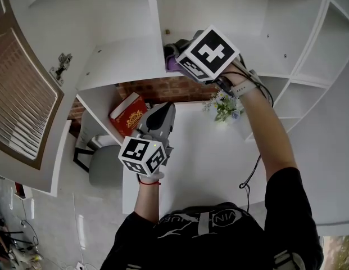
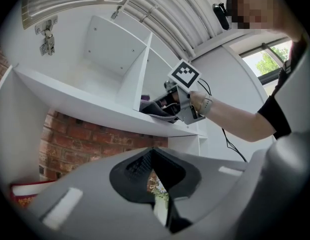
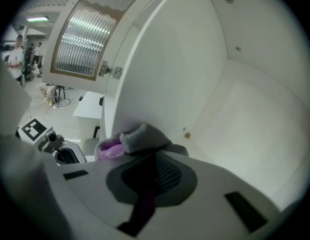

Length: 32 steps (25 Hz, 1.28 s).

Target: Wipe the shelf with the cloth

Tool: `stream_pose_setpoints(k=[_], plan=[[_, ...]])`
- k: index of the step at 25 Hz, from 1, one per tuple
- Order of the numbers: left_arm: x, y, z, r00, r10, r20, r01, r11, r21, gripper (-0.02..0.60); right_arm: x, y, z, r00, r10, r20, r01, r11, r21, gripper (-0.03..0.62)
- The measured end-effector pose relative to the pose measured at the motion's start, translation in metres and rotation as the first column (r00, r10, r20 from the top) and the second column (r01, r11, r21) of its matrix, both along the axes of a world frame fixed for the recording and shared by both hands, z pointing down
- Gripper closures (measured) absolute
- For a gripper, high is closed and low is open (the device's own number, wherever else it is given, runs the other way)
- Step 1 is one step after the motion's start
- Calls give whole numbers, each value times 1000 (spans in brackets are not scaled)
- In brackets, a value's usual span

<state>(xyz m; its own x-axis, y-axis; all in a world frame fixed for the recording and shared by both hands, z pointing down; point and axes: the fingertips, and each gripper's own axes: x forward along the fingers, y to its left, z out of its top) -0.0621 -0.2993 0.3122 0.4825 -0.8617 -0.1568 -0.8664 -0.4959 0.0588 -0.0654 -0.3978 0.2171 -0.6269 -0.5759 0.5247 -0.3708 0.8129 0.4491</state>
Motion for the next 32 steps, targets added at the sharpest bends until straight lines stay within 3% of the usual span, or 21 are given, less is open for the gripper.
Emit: stream_pose_setpoints(k=[4, 10, 14, 19, 26, 32], plan=[[4, -1, 0, 1000, 5, -3, -5, 1000, 1, 571, -5, 11, 4, 999, 0, -45, 3, 997, 73, 585], [17, -6, 1, 999, 31, -8, -31, 1000, 0, 571, 12, 21, 1, 998, -63, -3, 63, 995, 82, 585], [26, -10, 3, 999, 55, -5, -55, 998, -9, 571, 49, 11, 1, 1000, 19, -9, -18, 993, 120, 585], [40, -13, 7, 996, 91, -1, -91, 996, -23, 571, 116, -13, 0, 986, 165, 22, -167, 981, 101, 585], [68, -16, 10, 988, 155, 1, -155, 987, -33, 571, 212, -33, -2, 928, 367, 66, -372, 924, 87, 585], [82, -17, 12, 982, 189, 2, -189, 981, -38, 571, 278, -38, -4, 845, 530, 76, -535, 835, 130, 585]])
